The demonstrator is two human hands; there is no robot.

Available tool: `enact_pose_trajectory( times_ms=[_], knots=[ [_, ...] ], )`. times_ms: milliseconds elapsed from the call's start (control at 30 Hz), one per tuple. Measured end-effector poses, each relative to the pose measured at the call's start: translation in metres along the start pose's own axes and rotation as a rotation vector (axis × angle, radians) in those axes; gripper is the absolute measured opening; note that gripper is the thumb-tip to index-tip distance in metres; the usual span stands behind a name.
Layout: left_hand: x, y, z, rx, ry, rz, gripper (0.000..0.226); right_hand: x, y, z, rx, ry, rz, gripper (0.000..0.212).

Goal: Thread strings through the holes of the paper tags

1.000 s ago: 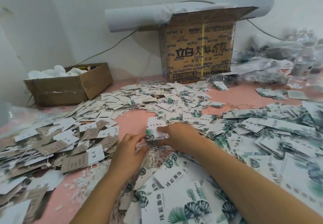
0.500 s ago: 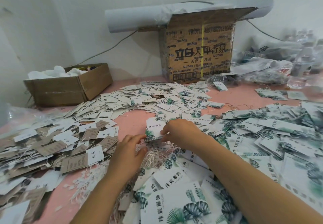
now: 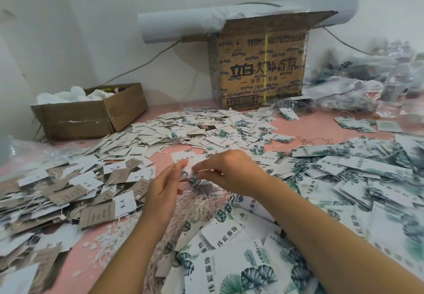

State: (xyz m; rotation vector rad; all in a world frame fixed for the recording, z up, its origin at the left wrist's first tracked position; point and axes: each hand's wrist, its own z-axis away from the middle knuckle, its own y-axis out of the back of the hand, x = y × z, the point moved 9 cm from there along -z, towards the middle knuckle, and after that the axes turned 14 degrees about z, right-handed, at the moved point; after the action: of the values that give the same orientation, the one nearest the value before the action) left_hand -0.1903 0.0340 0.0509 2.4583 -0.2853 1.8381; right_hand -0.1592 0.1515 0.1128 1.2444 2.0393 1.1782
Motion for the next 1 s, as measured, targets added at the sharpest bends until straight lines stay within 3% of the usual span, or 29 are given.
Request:
enact_pose_trajectory(
  times_ms=[100, 167, 267, 400, 600, 700, 900, 1000],
  knots=[
    [0.002, 0.014, -0.004, 0.12, -0.017, 0.066, 0.015, 0.03, -0.004, -0.002, -0.074, -0.256, 0.019, 0.035],
    [0.001, 0.023, -0.006, 0.185, -0.038, 0.066, 0.021, 0.059, -0.009, 0.006, -0.134, -0.435, 0.119, 0.031],
    [-0.002, 0.026, -0.005, 0.186, -0.038, 0.039, 0.03, 0.084, -0.034, 0.027, -0.371, -0.584, 0.264, 0.024],
    [-0.004, 0.024, -0.006, 0.166, -0.046, 0.024, 0.032, 0.087, -0.061, 0.042, -0.572, -0.595, 0.286, 0.031],
    [-0.008, 0.022, -0.006, 0.144, -0.036, 0.003, 0.031, 0.088, -0.071, 0.044, -0.593, -0.599, 0.321, 0.05],
    [-0.007, 0.023, -0.006, 0.139, -0.044, 0.003, 0.029, 0.087, -0.071, 0.043, -0.563, -0.599, 0.326, 0.045],
    [-0.008, 0.022, -0.006, 0.135, -0.04, 0.017, 0.031, 0.089, -0.071, 0.042, -0.546, -0.626, 0.268, 0.016],
    [-0.009, 0.021, -0.006, 0.13, -0.034, 0.018, 0.031, 0.089, -0.074, 0.043, -0.558, -0.635, 0.226, 0.029]
  ],
)
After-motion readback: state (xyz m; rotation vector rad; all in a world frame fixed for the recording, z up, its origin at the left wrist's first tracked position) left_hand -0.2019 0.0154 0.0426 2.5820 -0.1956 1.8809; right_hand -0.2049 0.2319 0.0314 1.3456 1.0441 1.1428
